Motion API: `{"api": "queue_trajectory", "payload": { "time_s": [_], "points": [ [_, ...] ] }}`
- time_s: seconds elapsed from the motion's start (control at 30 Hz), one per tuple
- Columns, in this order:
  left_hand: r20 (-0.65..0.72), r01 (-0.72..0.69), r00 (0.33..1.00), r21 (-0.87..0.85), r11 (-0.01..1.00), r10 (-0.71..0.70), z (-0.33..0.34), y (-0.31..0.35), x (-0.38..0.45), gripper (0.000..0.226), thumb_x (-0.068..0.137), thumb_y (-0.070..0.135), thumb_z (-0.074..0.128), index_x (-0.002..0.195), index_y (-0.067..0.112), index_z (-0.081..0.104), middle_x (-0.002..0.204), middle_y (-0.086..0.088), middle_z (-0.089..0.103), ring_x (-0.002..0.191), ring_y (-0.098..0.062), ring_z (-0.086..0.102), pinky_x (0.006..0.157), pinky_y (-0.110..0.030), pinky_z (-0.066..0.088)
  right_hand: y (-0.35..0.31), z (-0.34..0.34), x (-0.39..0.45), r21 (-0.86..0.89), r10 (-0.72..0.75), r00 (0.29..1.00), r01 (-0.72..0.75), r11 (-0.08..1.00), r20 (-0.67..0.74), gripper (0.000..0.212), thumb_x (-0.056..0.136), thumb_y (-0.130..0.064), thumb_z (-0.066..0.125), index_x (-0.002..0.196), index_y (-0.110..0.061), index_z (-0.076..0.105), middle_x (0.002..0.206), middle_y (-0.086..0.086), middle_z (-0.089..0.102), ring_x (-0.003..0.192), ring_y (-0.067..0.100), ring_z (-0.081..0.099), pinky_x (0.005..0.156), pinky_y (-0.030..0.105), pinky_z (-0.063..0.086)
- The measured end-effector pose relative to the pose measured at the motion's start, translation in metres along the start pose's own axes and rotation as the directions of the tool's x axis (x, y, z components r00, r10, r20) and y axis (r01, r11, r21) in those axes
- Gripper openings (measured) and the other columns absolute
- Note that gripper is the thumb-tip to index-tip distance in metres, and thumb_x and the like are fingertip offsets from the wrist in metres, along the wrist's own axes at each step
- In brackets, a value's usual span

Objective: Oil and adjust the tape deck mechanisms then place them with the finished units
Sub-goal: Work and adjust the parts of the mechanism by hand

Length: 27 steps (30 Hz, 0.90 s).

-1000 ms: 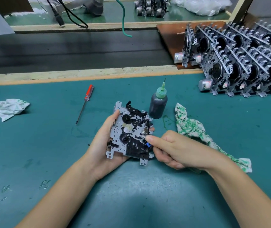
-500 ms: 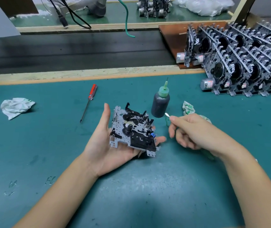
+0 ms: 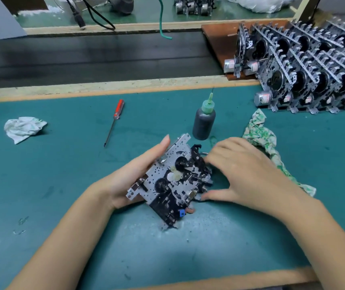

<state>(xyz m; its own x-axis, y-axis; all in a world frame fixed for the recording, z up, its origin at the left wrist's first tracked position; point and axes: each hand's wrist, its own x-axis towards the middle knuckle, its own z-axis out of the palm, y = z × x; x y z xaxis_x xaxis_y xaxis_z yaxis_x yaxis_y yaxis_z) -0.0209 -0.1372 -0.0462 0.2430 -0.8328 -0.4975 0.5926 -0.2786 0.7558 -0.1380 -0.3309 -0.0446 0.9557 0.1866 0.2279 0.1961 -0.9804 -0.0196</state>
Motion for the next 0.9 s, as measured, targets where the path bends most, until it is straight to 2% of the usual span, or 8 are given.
{"api": "queue_trajectory", "payload": {
  "time_s": [0.1, 0.2, 0.23, 0.27, 0.33, 0.47, 0.73, 0.9],
  "points": [
    [-0.095, 0.016, 0.995, 0.103, 0.995, -0.006, 0.005, 0.008, -0.002, 0.074, 0.068, 0.077, 0.040, 0.073, 0.014, 0.079, 0.079, -0.005, 0.075, 0.071, -0.014, 0.071, 0.061, -0.019, 0.054, 0.003, 0.001, -0.012, -0.065, -0.031, 0.997, 0.027, 0.998, -0.065, 0.063, 0.072, -0.072, 0.050, 0.071, -0.010, 0.064, 0.068, -0.001, 0.061, 0.072, 0.023, 0.059, 0.085, 0.031, 0.038],
    [-0.338, -0.103, 0.923, 0.250, 0.963, 0.186, 0.007, 0.009, -0.008, 0.082, 0.061, 0.079, 0.039, 0.085, 0.009, 0.074, 0.076, -0.006, 0.074, 0.065, -0.016, 0.070, 0.060, -0.020, 0.054, 0.001, 0.004, -0.024, -0.062, 0.027, 0.991, -0.035, 0.997, -0.127, 0.064, 0.077, -0.073, 0.047, 0.066, -0.011, 0.060, 0.063, 0.000, 0.058, 0.066, 0.023, 0.057, 0.081, 0.035, 0.045],
    [-0.464, -0.080, 0.824, 0.473, 0.878, 0.325, 0.007, 0.005, -0.012, 0.082, 0.060, 0.084, 0.036, 0.085, 0.014, 0.070, 0.067, -0.002, 0.072, 0.061, -0.018, 0.068, 0.057, -0.020, 0.052, 0.000, 0.007, -0.026, -0.056, 0.047, 0.987, -0.056, 0.997, -0.155, 0.063, 0.078, -0.072, 0.048, 0.065, -0.011, 0.058, 0.062, 0.000, 0.056, 0.065, 0.024, 0.055, 0.079, 0.036, 0.046],
    [-0.516, 0.026, 0.695, 0.714, 0.700, 0.501, 0.009, 0.000, -0.016, 0.081, 0.061, 0.091, 0.029, 0.078, 0.021, 0.065, 0.059, 0.001, 0.068, 0.058, -0.022, 0.064, 0.056, -0.024, 0.047, -0.003, 0.010, -0.028, -0.045, 0.067, 0.981, -0.077, 0.996, -0.182, 0.063, 0.078, -0.072, 0.048, 0.065, -0.011, 0.056, 0.062, 0.001, 0.054, 0.063, 0.024, 0.054, 0.077, 0.036, 0.046],
    [-0.460, 0.388, 0.528, 0.879, 0.279, 0.714, 0.017, -0.013, -0.029, 0.080, 0.062, 0.095, 0.014, 0.064, 0.025, 0.053, 0.052, 0.004, 0.058, 0.057, -0.028, 0.055, 0.051, -0.031, 0.033, -0.009, 0.016, -0.029, -0.023, 0.100, 0.966, -0.109, 0.994, -0.238, 0.062, 0.078, -0.071, 0.049, 0.062, -0.011, 0.053, 0.060, 0.001, 0.051, 0.061, 0.024, 0.052, 0.075, 0.034, 0.042],
    [-0.231, 0.385, 0.620, 0.922, -0.034, 0.750, 0.029, -0.046, -0.035, 0.063, 0.064, 0.089, 0.028, 0.064, 0.027, 0.040, 0.050, 0.003, 0.058, 0.043, -0.024, 0.059, 0.042, -0.023, 0.024, -0.014, 0.022, -0.028, -0.002, 0.115, 0.937, -0.122, 0.992, -0.329, 0.061, 0.079, -0.069, 0.049, 0.061, -0.011, 0.052, 0.060, 0.002, 0.051, 0.061, 0.024, 0.052, 0.073, 0.032, 0.038],
    [-0.075, 0.244, 0.513, 0.968, -0.062, 0.855, 0.023, -0.058, -0.022, 0.057, 0.062, 0.076, 0.047, 0.055, 0.020, 0.043, 0.037, -0.001, 0.045, 0.031, -0.025, 0.049, 0.036, -0.023, 0.031, -0.005, 0.030, -0.034, -0.017, 0.056, 0.939, -0.066, 0.998, -0.339, 0.055, 0.084, -0.056, 0.055, 0.062, -0.006, 0.058, 0.061, 0.004, 0.053, 0.061, 0.024, 0.053, 0.068, 0.035, 0.048],
    [-0.108, 0.278, 0.449, 0.960, -0.024, 0.887, 0.024, -0.062, -0.017, 0.062, 0.064, 0.073, 0.048, 0.047, 0.013, 0.046, 0.032, -0.003, 0.040, 0.027, -0.024, 0.045, 0.036, -0.021, 0.029, -0.006, 0.032, -0.034, 0.047, 0.071, 0.939, -0.058, 0.997, -0.337, 0.053, 0.080, -0.053, 0.060, 0.061, -0.004, 0.056, 0.060, 0.005, 0.050, 0.060, 0.024, 0.049, 0.067, 0.034, 0.045]
  ]
}}
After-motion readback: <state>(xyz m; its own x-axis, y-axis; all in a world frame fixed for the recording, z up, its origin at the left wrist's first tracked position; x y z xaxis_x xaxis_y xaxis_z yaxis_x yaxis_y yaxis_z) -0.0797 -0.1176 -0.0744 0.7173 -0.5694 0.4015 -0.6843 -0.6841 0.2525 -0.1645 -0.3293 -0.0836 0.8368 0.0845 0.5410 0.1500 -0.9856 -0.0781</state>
